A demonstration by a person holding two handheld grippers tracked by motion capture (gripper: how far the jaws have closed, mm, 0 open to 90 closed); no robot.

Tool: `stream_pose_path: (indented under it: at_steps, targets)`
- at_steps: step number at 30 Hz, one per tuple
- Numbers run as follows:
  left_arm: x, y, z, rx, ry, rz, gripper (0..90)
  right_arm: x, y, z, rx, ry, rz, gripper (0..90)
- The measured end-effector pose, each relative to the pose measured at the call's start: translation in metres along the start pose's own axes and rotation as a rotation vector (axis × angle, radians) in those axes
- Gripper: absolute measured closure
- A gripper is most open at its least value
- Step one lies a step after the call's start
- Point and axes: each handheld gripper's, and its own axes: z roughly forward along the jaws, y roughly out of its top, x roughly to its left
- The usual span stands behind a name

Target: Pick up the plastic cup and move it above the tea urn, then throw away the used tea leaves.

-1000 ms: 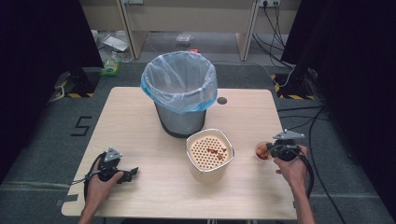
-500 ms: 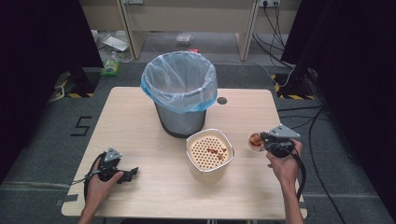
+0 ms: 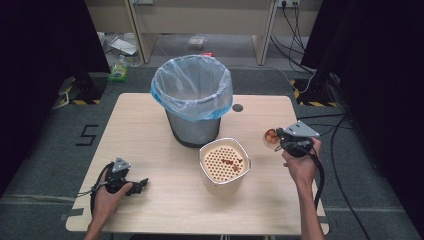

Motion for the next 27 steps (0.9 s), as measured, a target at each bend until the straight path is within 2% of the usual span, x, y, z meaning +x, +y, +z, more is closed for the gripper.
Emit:
stream_pose_path:
  at_steps: [4, 6, 10, 11, 12, 14, 16, 18, 21, 27]
  targets:
    - [0.0, 0.0, 0.0, 0.0, 0.0, 0.0, 0.0, 0.006, 0.015, -0.004, -0.055, 0.007, -0.039, 87.9]
    - [0.0, 0.0, 0.0, 0.0, 0.0, 0.0, 0.0, 0.012, 0.021, -0.007, -0.071, 0.005, -0.043, 87.8]
    - [0.0, 0.0, 0.0, 0.0, 0.0, 0.0, 0.0, 0.024, 0.031, -0.01, -0.101, 0.006, -0.097, 87.8]
    - [0.0, 0.0, 0.0, 0.0, 0.0, 0.0, 0.0, 0.024, 0.031, -0.01, -0.101, 0.006, -0.097, 87.8]
    - [0.0, 0.0, 0.0, 0.0, 0.0, 0.0, 0.0, 0.03, 0.036, -0.011, -0.114, -0.009, -0.132, 87.9]
    - [0.0, 0.0, 0.0, 0.0, 0.0, 0.0, 0.0, 0.035, 0.041, -0.012, -0.135, -0.024, -0.169, 87.9]
    - [0.0, 0.0, 0.0, 0.0, 0.0, 0.0, 0.0, 0.038, 0.043, -0.013, -0.144, -0.031, -0.181, 87.9]
    - [0.0, 0.0, 0.0, 0.0, 0.0, 0.001, 0.0, 0.045, 0.049, -0.015, -0.177, -0.049, -0.218, 88.0]
    - [0.0, 0.0, 0.0, 0.001, 0.0, 0.002, 0.0, 0.054, 0.053, -0.017, -0.2, -0.05, -0.255, 88.0]
    - [0.0, 0.0, -0.001, 0.001, 0.003, 0.0, 0.0, 0.079, 0.058, -0.017, -0.266, -0.068, -0.383, 88.1]
